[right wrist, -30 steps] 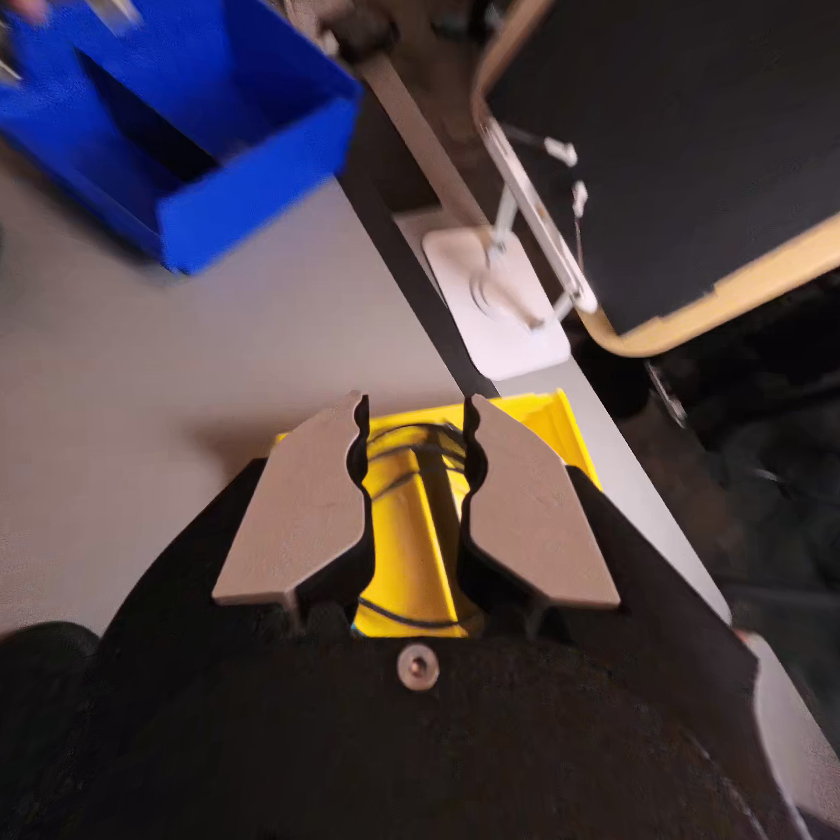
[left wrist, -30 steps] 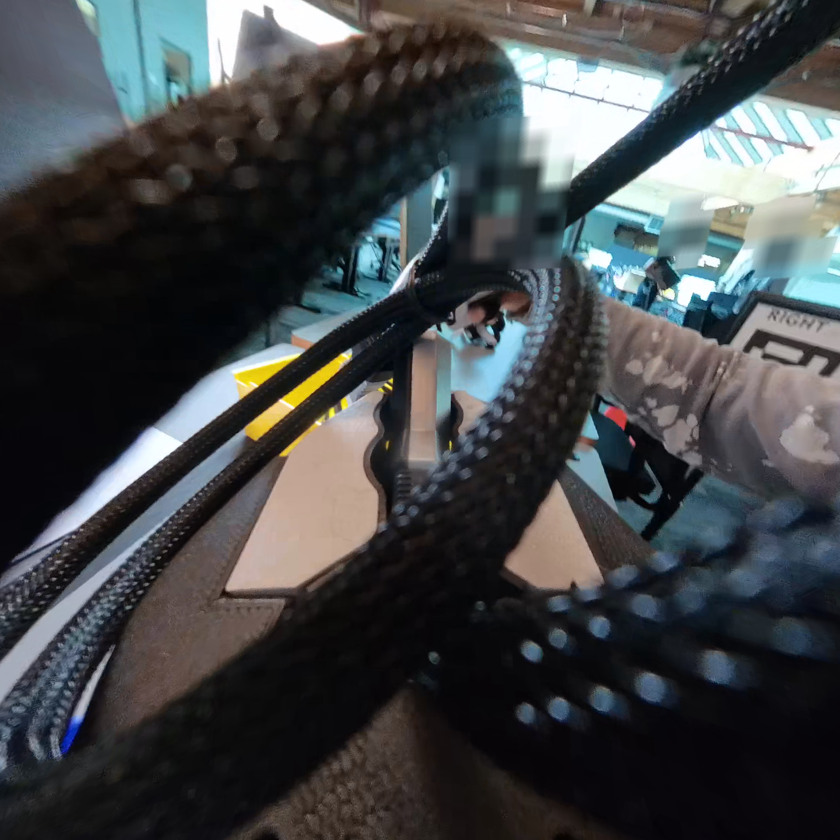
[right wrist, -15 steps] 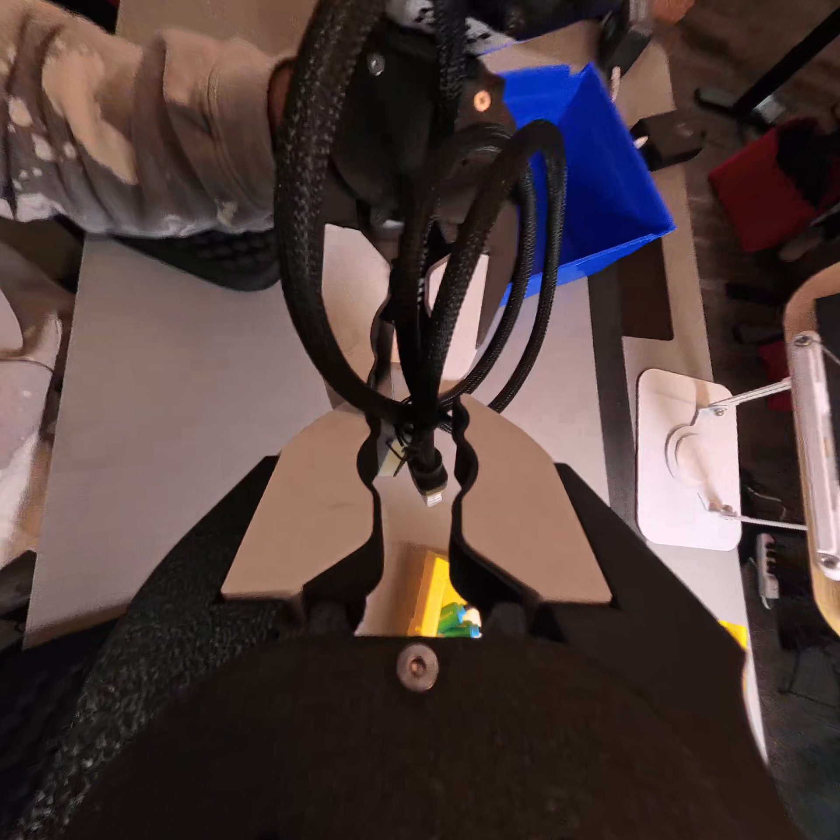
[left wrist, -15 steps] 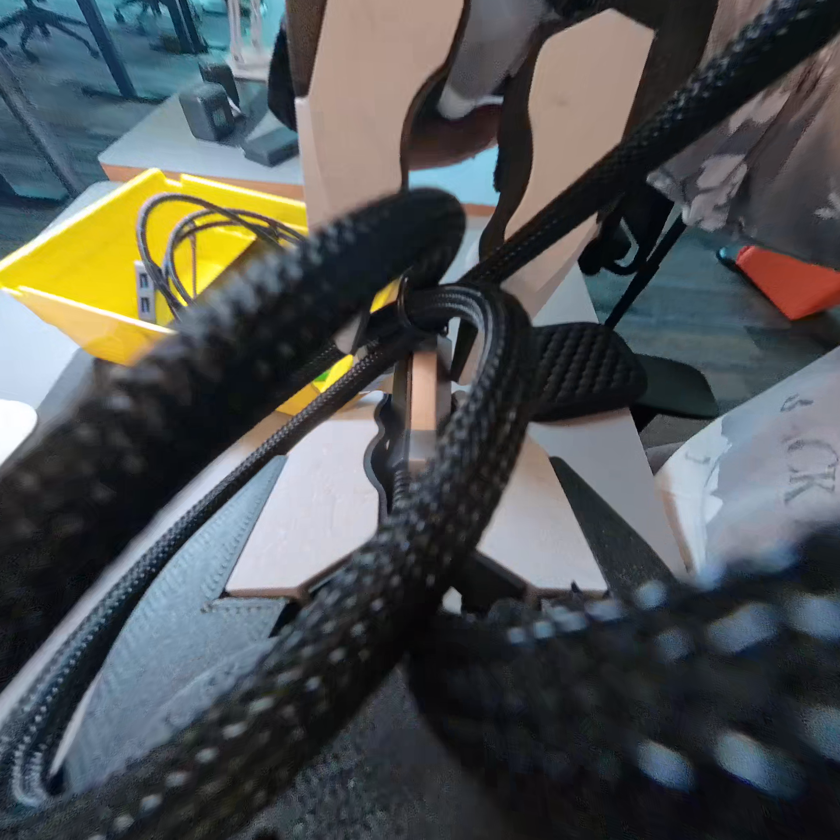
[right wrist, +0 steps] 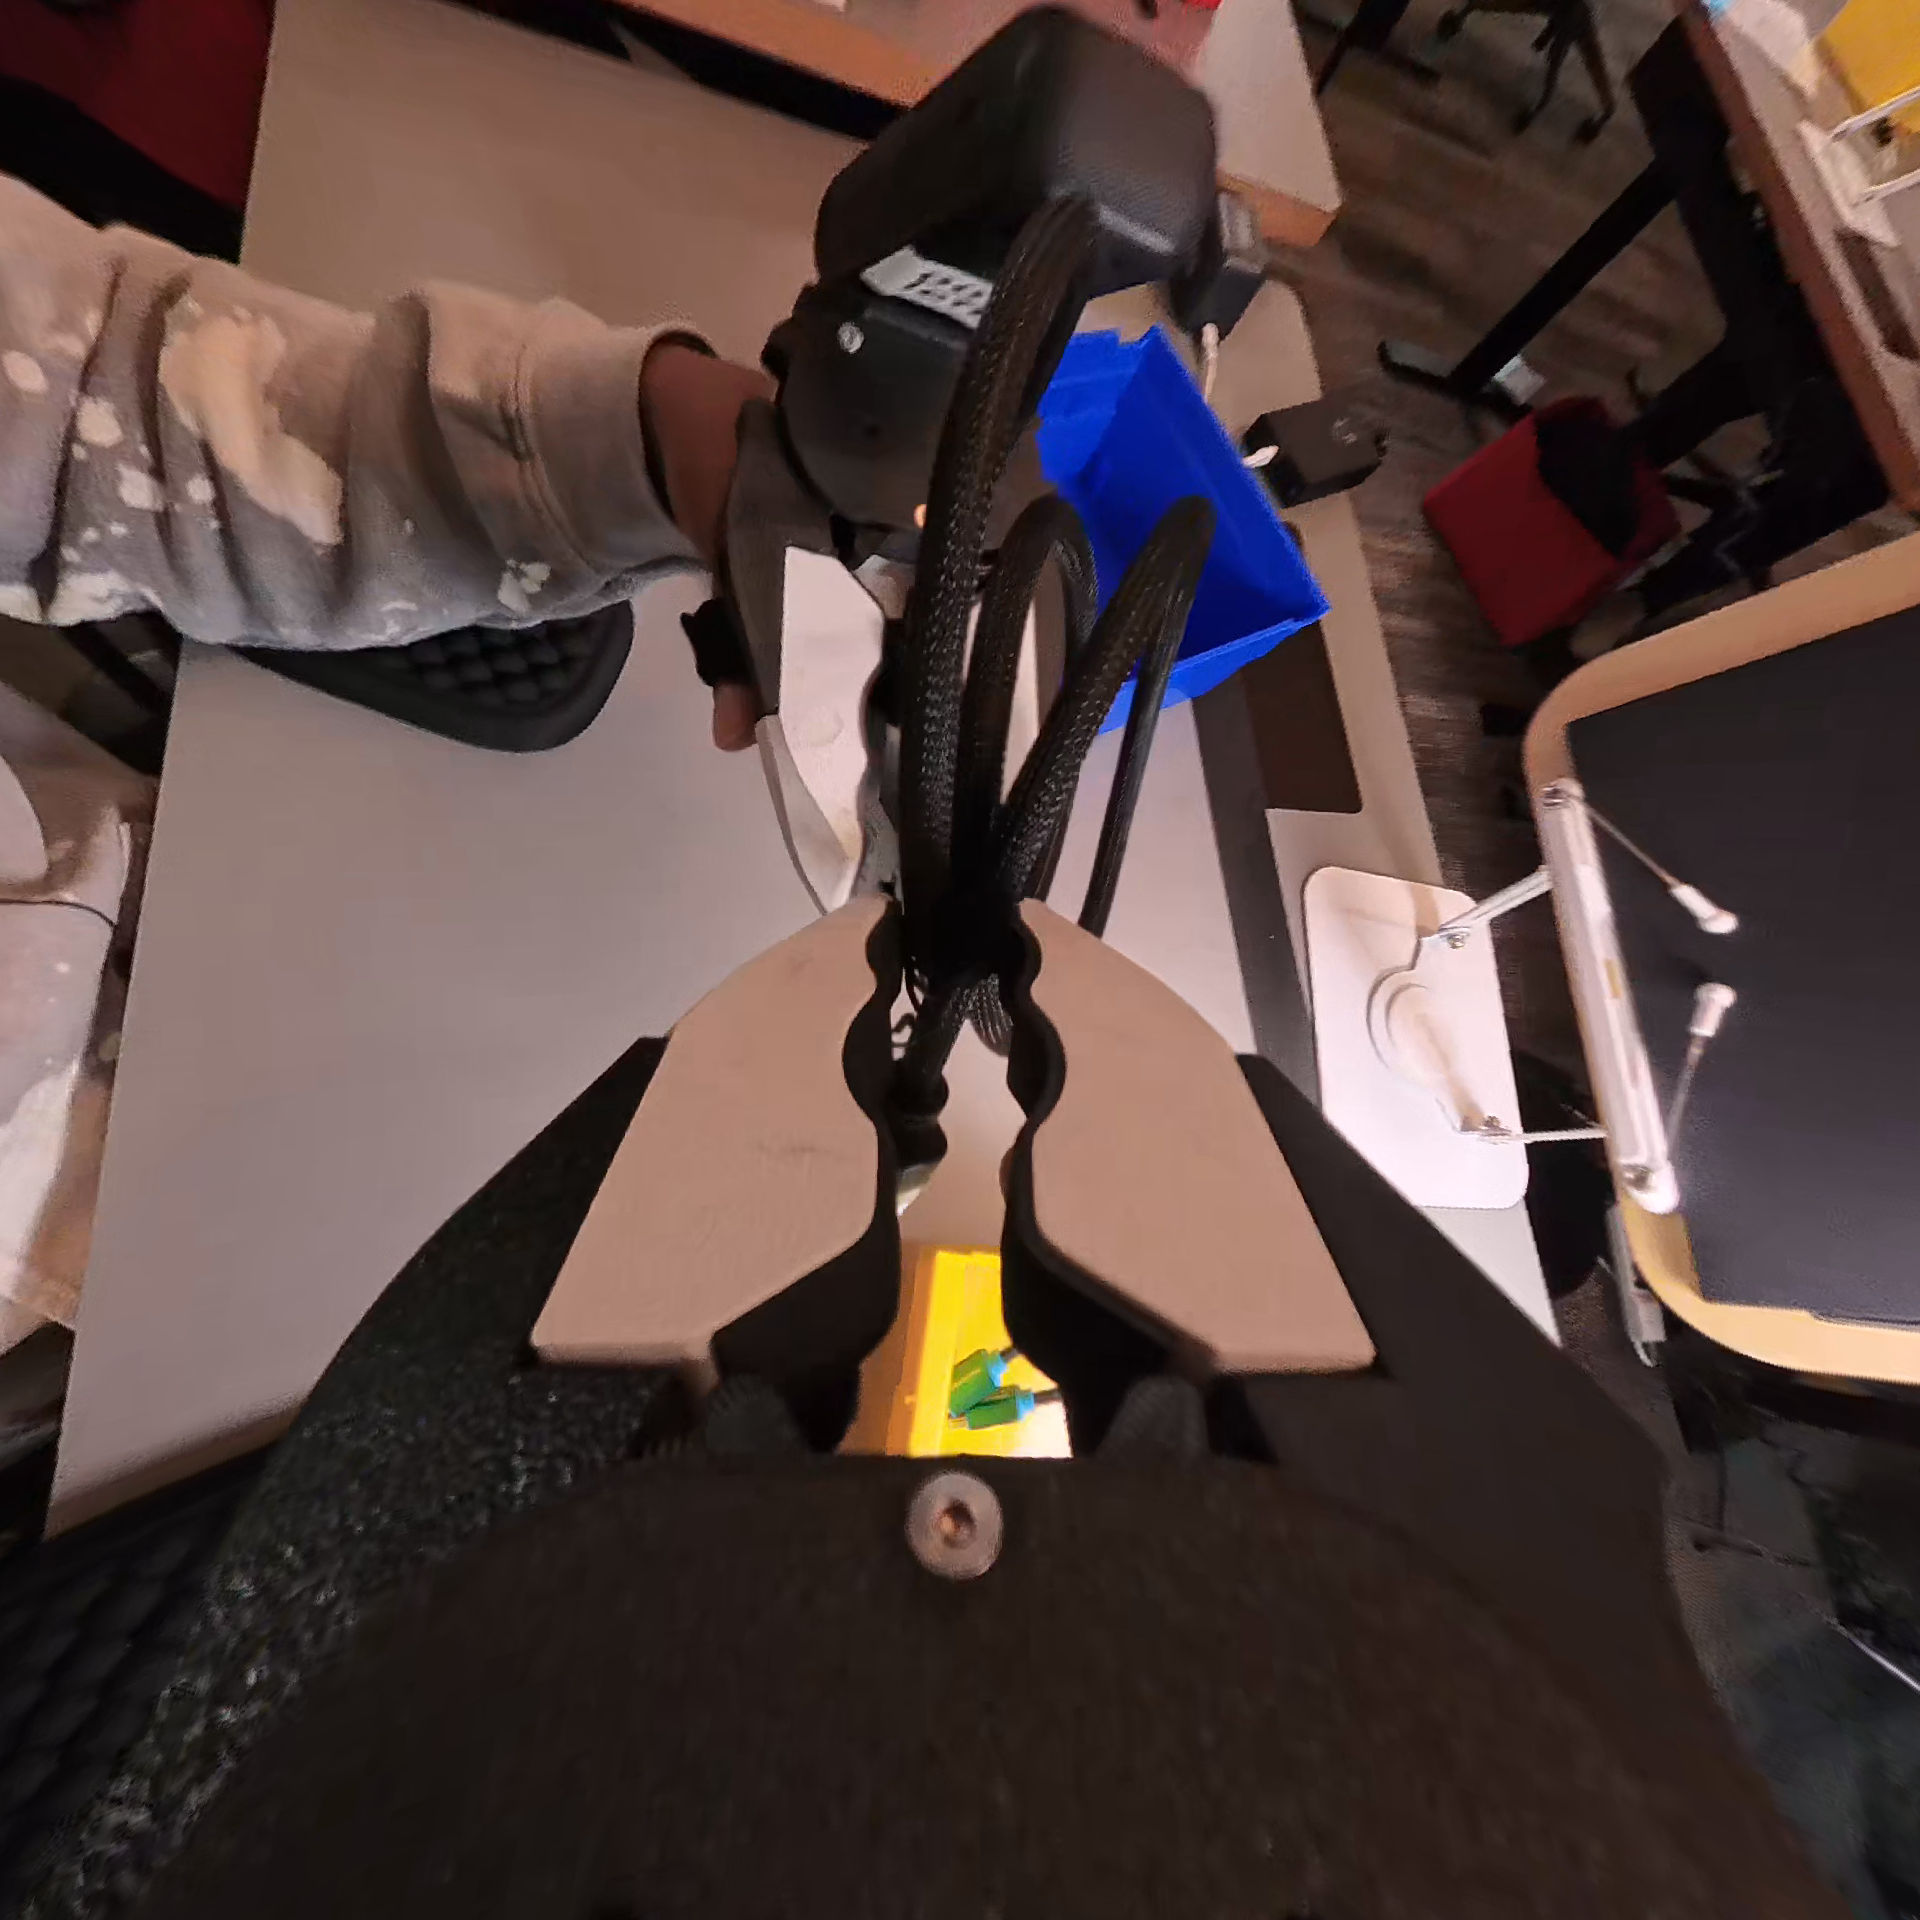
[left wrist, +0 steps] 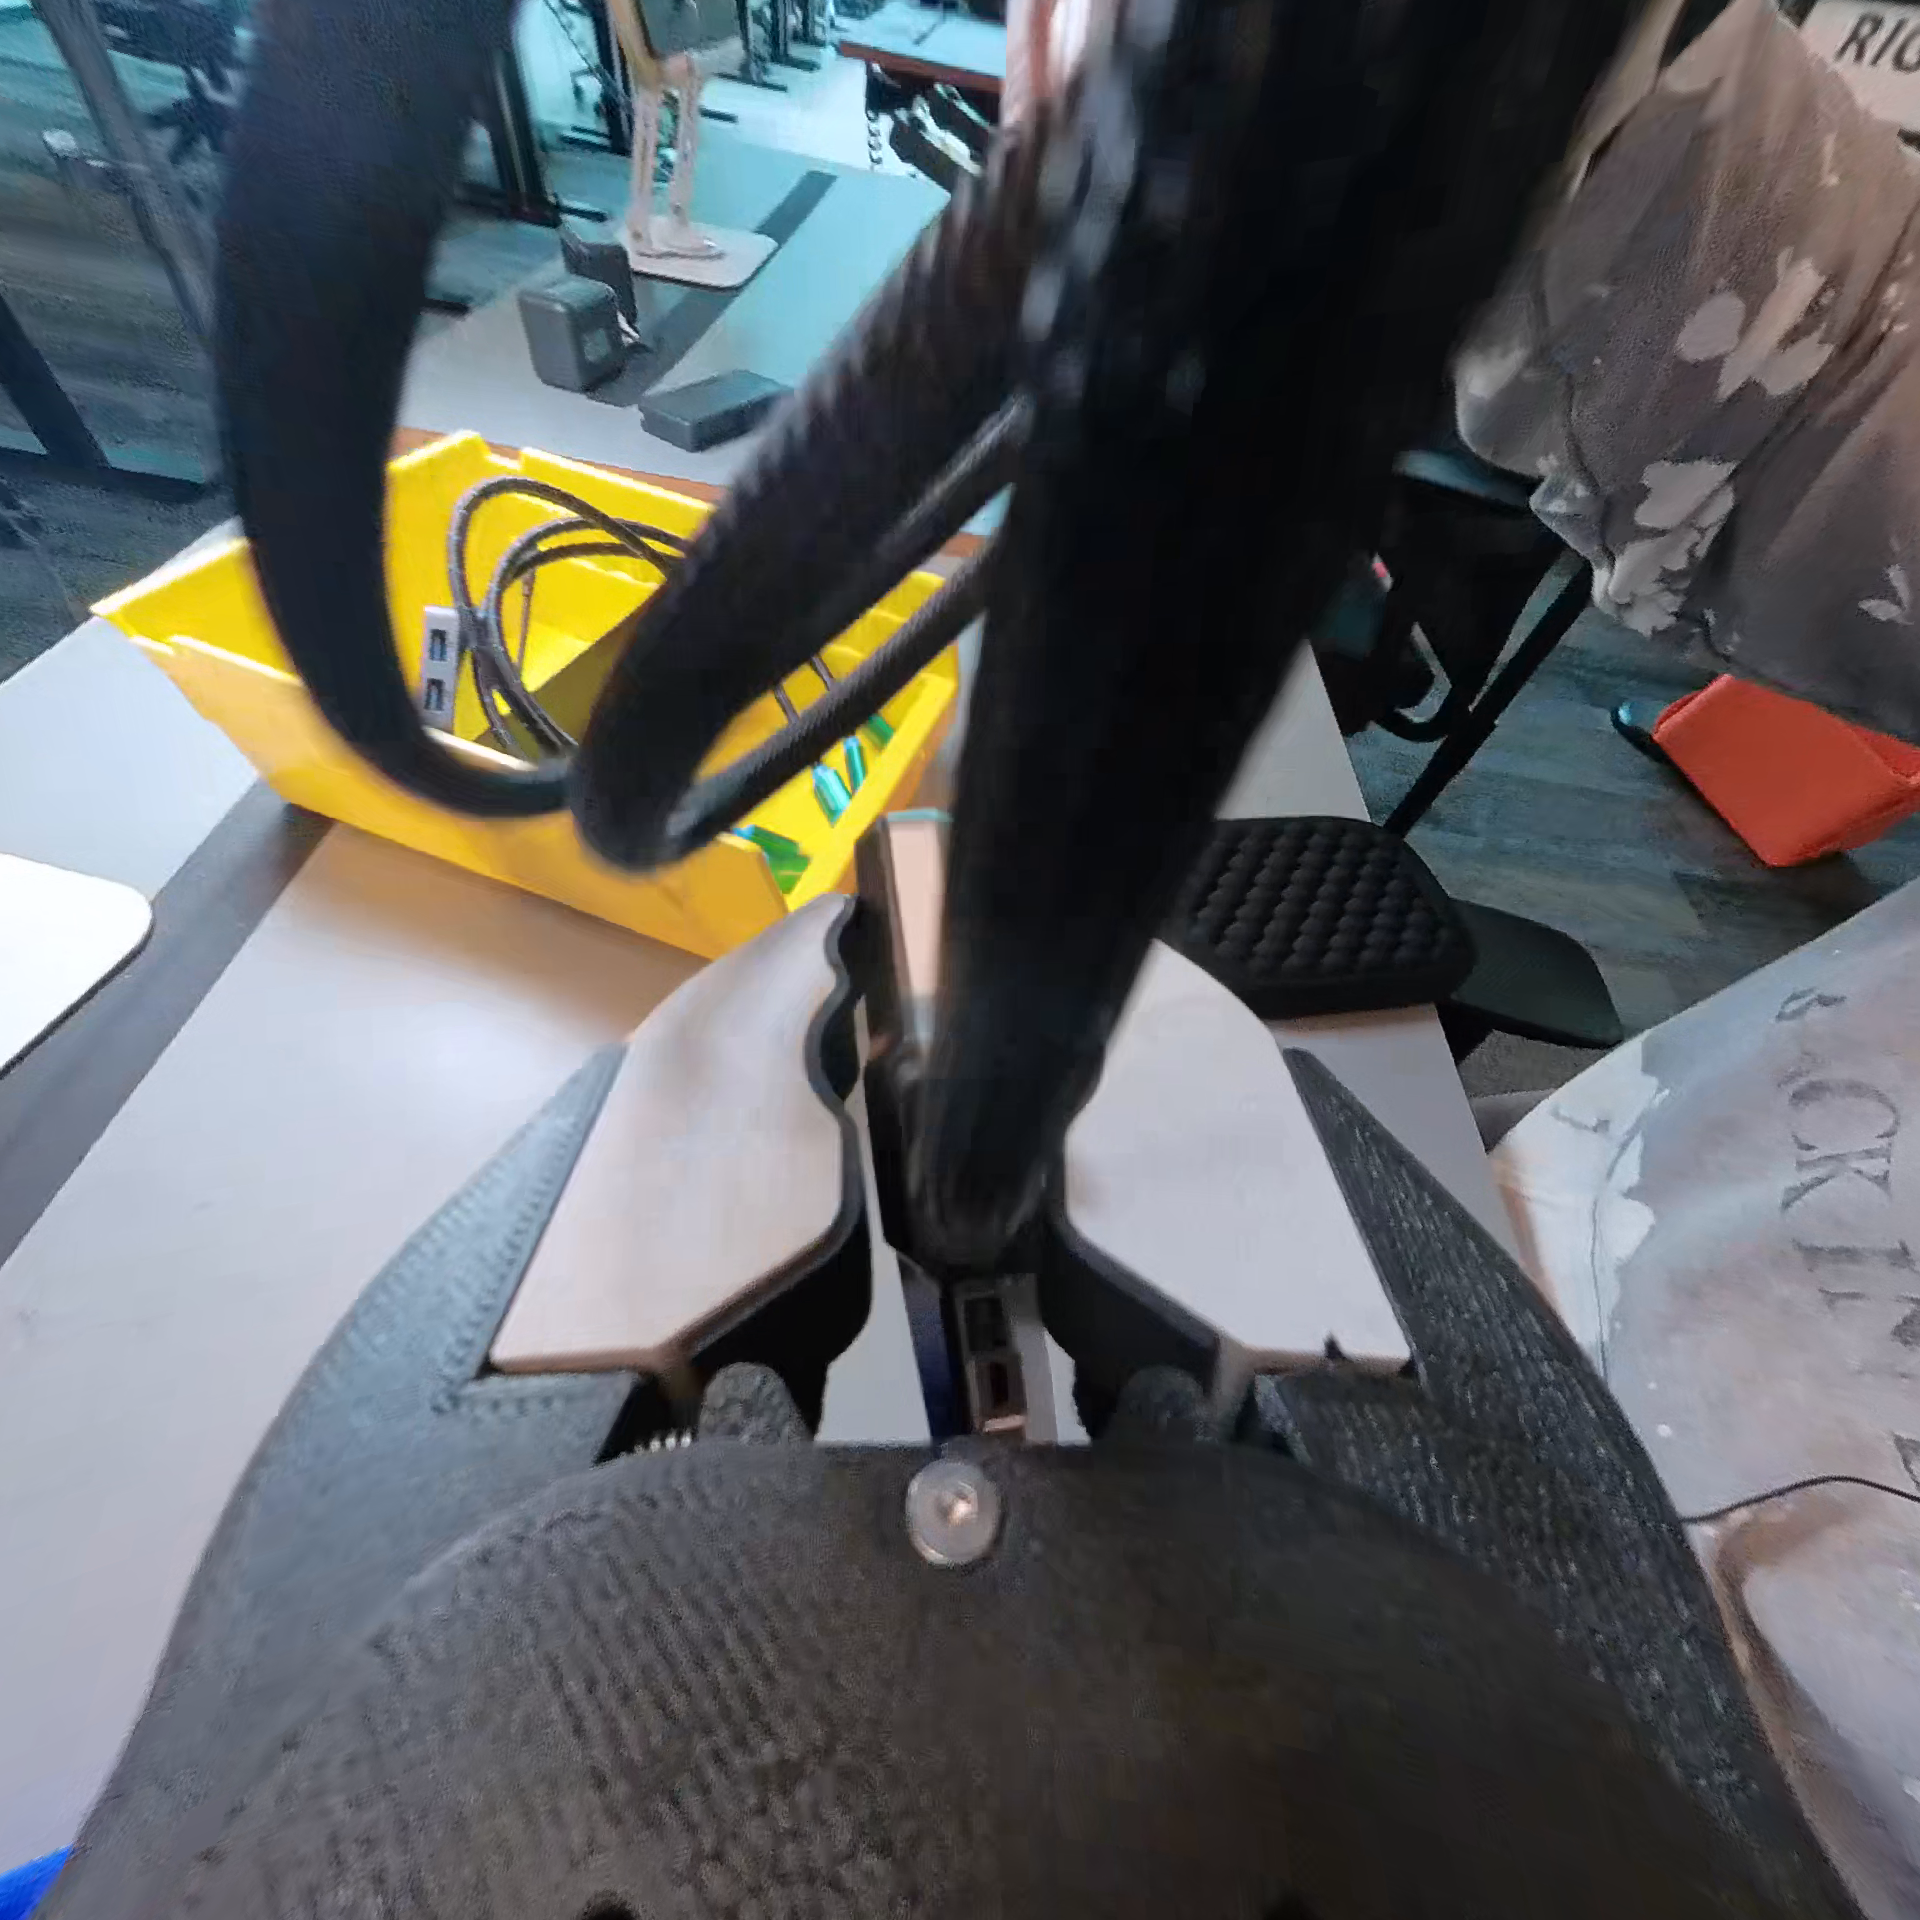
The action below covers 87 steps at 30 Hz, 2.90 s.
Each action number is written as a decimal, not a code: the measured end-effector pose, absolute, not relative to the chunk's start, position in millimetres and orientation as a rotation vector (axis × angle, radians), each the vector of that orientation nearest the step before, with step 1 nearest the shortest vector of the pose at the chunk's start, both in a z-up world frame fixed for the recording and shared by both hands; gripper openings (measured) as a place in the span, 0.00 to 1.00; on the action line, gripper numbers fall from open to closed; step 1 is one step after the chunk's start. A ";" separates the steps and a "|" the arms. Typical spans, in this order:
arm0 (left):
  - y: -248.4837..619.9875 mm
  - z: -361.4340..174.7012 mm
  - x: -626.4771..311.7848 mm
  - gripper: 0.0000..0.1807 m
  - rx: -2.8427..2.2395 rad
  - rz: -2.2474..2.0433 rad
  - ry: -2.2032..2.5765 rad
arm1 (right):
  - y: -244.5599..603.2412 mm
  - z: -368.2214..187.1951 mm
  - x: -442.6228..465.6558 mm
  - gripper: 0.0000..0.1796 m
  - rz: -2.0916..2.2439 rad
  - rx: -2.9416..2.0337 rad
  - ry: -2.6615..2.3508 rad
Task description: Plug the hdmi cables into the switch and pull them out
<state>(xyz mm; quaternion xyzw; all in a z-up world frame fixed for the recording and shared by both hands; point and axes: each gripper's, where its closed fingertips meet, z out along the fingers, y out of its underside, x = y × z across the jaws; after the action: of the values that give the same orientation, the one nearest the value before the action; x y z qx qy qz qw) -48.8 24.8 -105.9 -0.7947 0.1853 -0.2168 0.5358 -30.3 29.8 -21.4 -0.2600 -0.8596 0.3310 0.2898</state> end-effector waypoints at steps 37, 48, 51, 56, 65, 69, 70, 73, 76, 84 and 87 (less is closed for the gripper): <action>12.1 -83.5 -153.6 0.29 -1.741 -0.344 0.049 | 342.6 30.7 -101.6 0.10 0.259 -1.436 -1.626; 16.1 -90.0 -155.2 0.29 -1.760 -0.358 0.042 | 365.7 10.8 -92.1 0.09 0.130 -1.470 -1.655; 14.1 -87.2 -155.1 0.29 -1.752 -0.352 0.045 | 354.4 -26.4 -86.1 0.09 0.153 -1.504 -1.754; 13.8 -89.6 -162.8 0.29 -1.749 -0.358 0.019 | 331.1 -52.4 -73.6 0.09 0.198 -1.490 -1.886; 19.6 -97.5 -154.5 0.28 -1.792 -0.337 0.042 | 364.1 -164.1 -101.4 0.10 0.328 -1.608 -1.930; 16.2 -94.9 -160.7 0.28 -1.784 -0.322 0.032 | 370.4 -169.4 -100.5 0.10 0.463 -1.654 -1.865; 16.1 -95.7 -162.6 0.28 -1.784 -0.329 0.024 | 372.6 -169.3 -93.2 0.10 0.411 -1.651 -1.897; 17.6 -99.8 -165.6 0.28 -1.791 -0.337 0.012 | 375.6 -150.7 -73.9 0.12 0.294 -1.599 -1.947; 20.2 -101.7 -163.0 0.28 -1.799 -0.337 0.019 | 369.6 -102.9 -64.0 0.15 0.325 -1.537 -1.895; 23.0 -106.7 -152.8 0.28 -1.833 -0.323 0.040 | 309.9 -7.1 -25.1 0.17 0.489 -1.309 -1.754; 16.2 -105.4 -156.1 0.29 -1.858 -0.271 0.037 | 269.3 -6.1 0.1 0.18 0.652 -1.247 -1.664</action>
<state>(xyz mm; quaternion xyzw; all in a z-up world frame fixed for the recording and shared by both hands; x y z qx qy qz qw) -156.1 16.2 -105.4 -0.7984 0.0160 -0.1166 0.5904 0.1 269.3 -6.1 -0.5071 -0.6770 0.2653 0.4627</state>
